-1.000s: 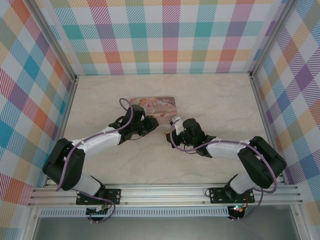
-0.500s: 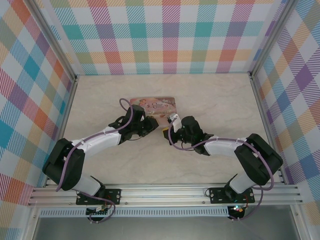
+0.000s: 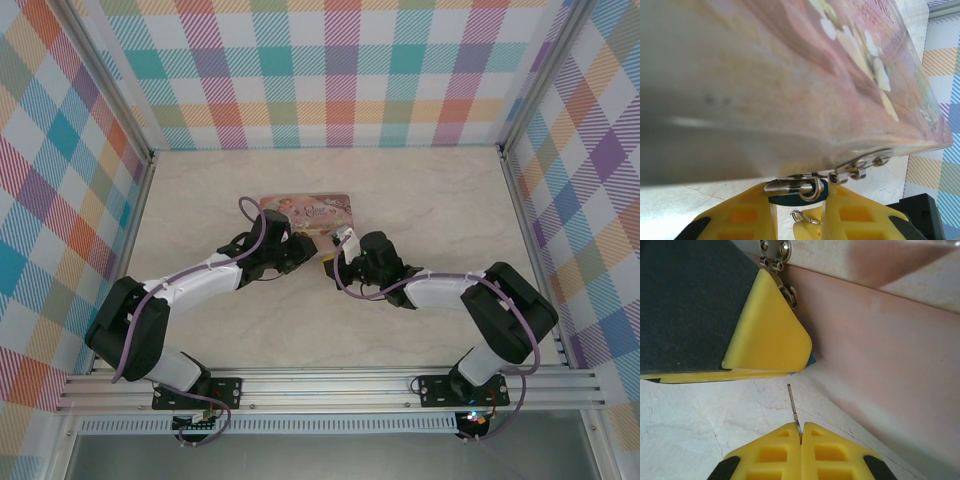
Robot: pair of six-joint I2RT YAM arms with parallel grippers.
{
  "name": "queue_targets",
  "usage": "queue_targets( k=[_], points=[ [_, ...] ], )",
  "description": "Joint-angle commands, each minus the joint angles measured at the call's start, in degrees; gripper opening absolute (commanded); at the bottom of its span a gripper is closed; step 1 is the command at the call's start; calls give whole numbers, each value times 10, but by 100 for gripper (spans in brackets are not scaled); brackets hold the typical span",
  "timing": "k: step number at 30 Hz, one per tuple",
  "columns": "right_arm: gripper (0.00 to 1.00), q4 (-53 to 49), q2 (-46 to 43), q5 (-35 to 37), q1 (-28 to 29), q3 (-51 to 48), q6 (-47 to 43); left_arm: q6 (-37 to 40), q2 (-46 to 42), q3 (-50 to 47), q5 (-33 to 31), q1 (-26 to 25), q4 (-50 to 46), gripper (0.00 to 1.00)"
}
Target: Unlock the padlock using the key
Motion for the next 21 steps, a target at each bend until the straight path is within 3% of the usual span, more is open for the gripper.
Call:
queue_targets(
  k=[1, 21],
  points=[
    [0, 28, 6, -10, -4, 14, -2, -14, -19, 20, 17, -9, 6, 14],
    [0, 34, 22, -24, -12, 16, -4, -20, -24, 18, 19, -8, 10, 13]
  ],
)
